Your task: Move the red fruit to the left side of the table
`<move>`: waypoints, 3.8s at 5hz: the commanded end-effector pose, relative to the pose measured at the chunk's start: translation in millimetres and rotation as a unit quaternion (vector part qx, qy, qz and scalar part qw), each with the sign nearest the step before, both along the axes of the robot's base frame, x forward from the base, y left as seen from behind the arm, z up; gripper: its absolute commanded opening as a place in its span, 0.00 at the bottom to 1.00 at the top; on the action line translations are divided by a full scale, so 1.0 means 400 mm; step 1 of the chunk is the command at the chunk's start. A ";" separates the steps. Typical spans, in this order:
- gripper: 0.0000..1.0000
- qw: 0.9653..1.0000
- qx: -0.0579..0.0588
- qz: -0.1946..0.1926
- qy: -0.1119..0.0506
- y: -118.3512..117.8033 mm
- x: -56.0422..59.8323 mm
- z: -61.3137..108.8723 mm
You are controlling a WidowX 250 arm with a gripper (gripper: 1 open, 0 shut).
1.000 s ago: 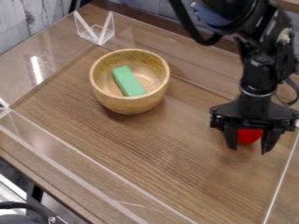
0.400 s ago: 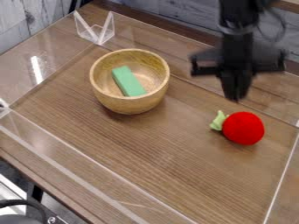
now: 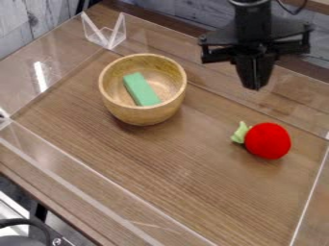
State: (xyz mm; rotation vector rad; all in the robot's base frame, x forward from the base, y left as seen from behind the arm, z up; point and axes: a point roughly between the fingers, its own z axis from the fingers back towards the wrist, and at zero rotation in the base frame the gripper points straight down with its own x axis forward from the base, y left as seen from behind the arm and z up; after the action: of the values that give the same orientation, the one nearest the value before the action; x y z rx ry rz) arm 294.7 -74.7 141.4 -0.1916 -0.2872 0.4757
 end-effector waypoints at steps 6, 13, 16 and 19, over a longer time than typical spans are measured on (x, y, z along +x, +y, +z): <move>0.00 0.998 0.024 0.055 0.025 -0.083 0.049 -0.205; 0.00 0.991 0.033 0.121 -0.050 0.399 -0.039 0.059; 0.00 0.983 0.060 0.166 -0.046 0.590 -0.032 -0.009; 0.00 0.977 0.078 0.193 -0.039 0.613 -0.071 -0.049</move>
State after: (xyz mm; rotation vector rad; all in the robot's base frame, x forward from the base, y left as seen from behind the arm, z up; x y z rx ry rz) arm 265.6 164.7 107.7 -0.0142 -0.3919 0.8225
